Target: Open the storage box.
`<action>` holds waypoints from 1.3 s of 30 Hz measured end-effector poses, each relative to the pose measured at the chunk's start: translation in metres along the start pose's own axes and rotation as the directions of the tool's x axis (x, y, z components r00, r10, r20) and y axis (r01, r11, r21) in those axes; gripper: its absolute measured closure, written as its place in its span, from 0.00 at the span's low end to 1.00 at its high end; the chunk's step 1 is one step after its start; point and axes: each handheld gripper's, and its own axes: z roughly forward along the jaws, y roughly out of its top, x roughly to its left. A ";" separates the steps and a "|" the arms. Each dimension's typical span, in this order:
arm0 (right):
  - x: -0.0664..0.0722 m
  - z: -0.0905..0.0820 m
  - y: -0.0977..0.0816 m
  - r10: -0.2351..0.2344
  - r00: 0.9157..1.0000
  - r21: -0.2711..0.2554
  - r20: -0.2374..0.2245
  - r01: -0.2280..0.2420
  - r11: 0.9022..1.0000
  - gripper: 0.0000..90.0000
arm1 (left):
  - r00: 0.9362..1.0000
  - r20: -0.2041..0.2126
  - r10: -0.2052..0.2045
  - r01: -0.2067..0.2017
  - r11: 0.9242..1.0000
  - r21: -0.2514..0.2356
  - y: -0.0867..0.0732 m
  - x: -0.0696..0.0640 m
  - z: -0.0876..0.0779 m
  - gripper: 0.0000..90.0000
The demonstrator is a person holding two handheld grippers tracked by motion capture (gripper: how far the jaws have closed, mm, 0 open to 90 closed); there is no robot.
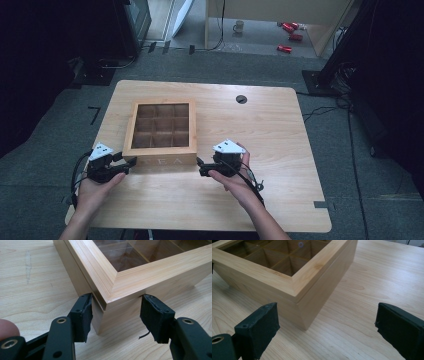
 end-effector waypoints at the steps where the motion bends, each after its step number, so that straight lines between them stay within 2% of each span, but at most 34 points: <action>1: 0.002 0.002 0.000 -0.005 1.000 0.001 -0.003 0.005 1.000 0.05 | 1.000 0.000 0.001 -0.001 1.000 -0.001 0.000 0.000 0.000 0.49; 13: 0.015 0.022 0.002 -0.020 0.999 0.011 -0.032 0.020 1.000 0.06 | 1.000 -0.007 0.017 -0.018 1.000 -0.026 0.001 -0.001 -0.003 0.51; 21: 0.017 0.035 0.001 -0.017 0.999 0.021 -0.029 0.018 1.000 0.08 | 1.000 -0.005 0.018 -0.018 0.999 -0.035 0.001 -0.001 -0.004 0.51; 27: 0.014 0.037 0.002 0.003 1.000 0.009 -0.018 -0.003 1.000 0.14 | 1.000 0.002 0.009 -0.008 0.999 -0.038 0.001 0.001 -0.004 0.50; 31: 0.014 0.038 0.003 -0.001 1.000 0.002 -0.017 0.001 1.000 0.15 | 1.000 0.000 0.003 -0.003 0.999 -0.040 0.001 0.002 -0.004 0.50; 36: 0.014 0.038 0.004 -0.007 1.000 -0.004 -0.009 0.007 1.000 0.15 | 0.999 -0.019 -0.028 0.027 0.998 -0.056 0.002 0.006 -0.005 0.50; 39: 0.015 0.037 0.006 -0.016 1.000 -0.007 -0.009 0.016 1.000 0.15 | 0.999 -0.014 -0.035 0.034 0.997 -0.063 0.002 0.007 -0.005 0.50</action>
